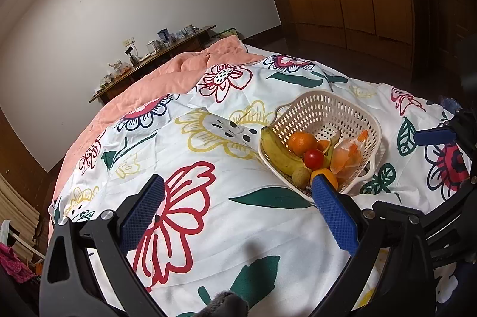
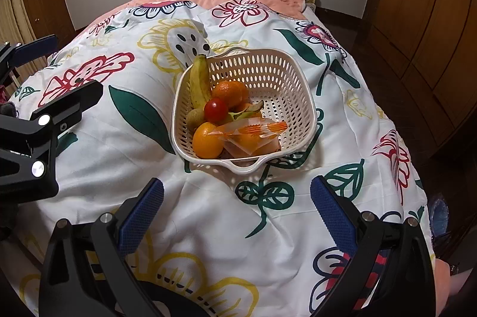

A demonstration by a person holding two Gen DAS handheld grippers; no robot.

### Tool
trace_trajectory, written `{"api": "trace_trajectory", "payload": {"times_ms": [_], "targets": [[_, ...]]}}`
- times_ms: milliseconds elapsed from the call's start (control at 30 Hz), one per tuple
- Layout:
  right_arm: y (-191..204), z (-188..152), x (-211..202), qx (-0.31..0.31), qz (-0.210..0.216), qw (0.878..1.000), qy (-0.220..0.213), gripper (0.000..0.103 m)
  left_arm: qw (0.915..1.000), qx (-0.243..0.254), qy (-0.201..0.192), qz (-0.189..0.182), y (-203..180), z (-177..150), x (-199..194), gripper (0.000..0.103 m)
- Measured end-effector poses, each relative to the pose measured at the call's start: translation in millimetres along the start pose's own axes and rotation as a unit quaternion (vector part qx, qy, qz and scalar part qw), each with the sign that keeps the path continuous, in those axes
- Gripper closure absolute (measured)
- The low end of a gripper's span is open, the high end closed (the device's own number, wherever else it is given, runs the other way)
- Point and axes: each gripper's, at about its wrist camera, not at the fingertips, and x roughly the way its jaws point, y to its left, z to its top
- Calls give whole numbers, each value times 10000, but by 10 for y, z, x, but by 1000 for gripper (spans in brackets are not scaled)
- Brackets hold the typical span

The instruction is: Organize fruits

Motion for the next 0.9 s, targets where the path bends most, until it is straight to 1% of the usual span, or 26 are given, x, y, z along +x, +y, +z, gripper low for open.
{"api": "trace_trajectory", "payload": {"times_ms": [200,433,767,900], "targets": [[14,3,2,-20,-15,10000,-6,5,9999,138,-29,53,-50,4,-6,3],[12,8,10,1,-23,10000,2,5,9999,118,-8,21,-55,2,2,3],[17,11,4,10,-21,10000,-14,5,9997,216,-141,-6,-82,-11,-31,3],[16,13,1,12,-18,10000,-18,5,9997,227,-122,-12,-84,-7,-29,3]]}}
